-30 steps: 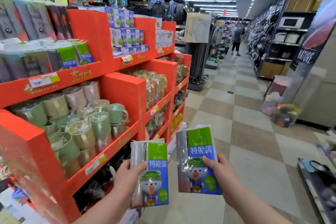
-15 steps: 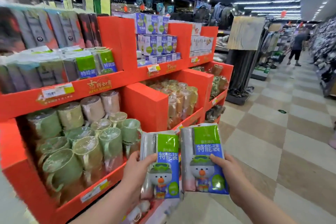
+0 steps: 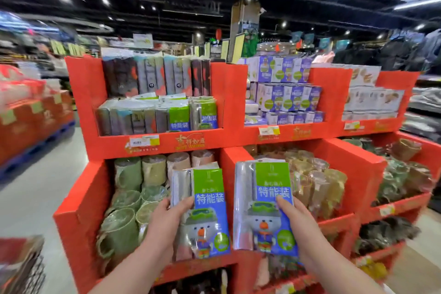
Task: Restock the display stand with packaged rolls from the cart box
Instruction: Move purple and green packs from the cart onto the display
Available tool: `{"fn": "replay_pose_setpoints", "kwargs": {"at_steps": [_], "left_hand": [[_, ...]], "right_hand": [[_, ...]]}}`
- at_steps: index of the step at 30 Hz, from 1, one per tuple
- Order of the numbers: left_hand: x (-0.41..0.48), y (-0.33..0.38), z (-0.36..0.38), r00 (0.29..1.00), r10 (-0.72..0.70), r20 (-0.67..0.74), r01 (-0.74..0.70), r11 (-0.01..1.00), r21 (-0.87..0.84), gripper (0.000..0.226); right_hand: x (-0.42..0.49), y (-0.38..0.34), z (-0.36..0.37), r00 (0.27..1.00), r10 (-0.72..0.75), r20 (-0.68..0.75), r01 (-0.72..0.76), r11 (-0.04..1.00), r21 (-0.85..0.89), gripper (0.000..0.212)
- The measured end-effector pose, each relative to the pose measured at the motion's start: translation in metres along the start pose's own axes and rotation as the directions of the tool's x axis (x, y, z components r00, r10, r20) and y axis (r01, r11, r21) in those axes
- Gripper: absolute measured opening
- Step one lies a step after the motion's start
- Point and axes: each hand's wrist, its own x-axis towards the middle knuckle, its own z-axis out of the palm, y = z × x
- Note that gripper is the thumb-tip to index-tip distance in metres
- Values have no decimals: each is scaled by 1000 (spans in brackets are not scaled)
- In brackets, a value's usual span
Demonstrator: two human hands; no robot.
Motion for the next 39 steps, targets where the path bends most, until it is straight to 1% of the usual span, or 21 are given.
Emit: {"fn": "replay_pose_setpoints", "kwargs": {"at_steps": [1,2,4,5,7,8,9,11,14,15,17,18,20,23,26,30,33,39], "left_hand": [[2,3,-8,999,28,-35,-28,1000,-5,67],[6,5,-16,996,62,-70,-65,997,-41,65],[13,17,-30,989,81,-121,-83,997,-8,69],[16,23,-35,986,89,-143,-93,996,-18,69],[20,37,-43,977,127,-170,-137,989,-48,47],[25,45,-47,973,146,-176,-154,987,-37,36],[32,51,-51,970,149,-191,-160,986,-44,30],[42,63,-54,966,179,-185,-197,977,-84,28],[64,82,-58,967,188,-174,-210,971,-117,31],[72,89,-60,965,191,-181,-215,969,-124,31],[87,101,-64,958,221,-184,-248,959,-137,29],[95,108,-67,953,238,-187,-266,954,-140,28],[108,118,-73,942,271,-200,-300,944,-136,25],[126,127,-82,936,283,-207,-315,939,-138,20],[142,131,-85,948,257,-187,-288,944,-161,25],[159,138,-79,958,250,-141,-272,947,-170,30],[170,142,-75,956,259,-137,-281,944,-174,27],[182,144,-71,945,266,-187,-299,937,-178,31]], "right_hand": [[11,-5,7,1000,-8,26,8,1000,-8,15],[22,-11,15,999,-23,49,24,999,-26,15],[44,-22,33,995,-45,94,51,997,-59,18],[54,-28,42,991,-56,122,65,995,-71,20],[75,-42,61,983,-95,158,111,989,-95,16],[85,-48,70,978,-127,168,145,984,-99,15],[95,-55,79,971,-159,178,179,978,-104,16],[113,-70,98,955,-228,192,255,959,-128,12],[141,-91,123,930,-308,201,344,922,-178,9],[152,-97,132,923,-332,194,369,906,-208,12],[174,-108,149,894,-407,189,446,846,-291,28],[184,-111,157,874,-446,192,485,814,-320,30],[203,-116,172,844,-501,190,535,765,-358,27],[224,-118,193,818,-548,172,566,719,-403,26],[244,-111,209,799,-583,147,581,686,-439,24],[269,-108,219,810,-576,114,551,680,-484,27],[289,-110,225,809,-573,130,554,671,-492,31],[319,-95,236,830,-519,203,545,682,-487,32]]}}
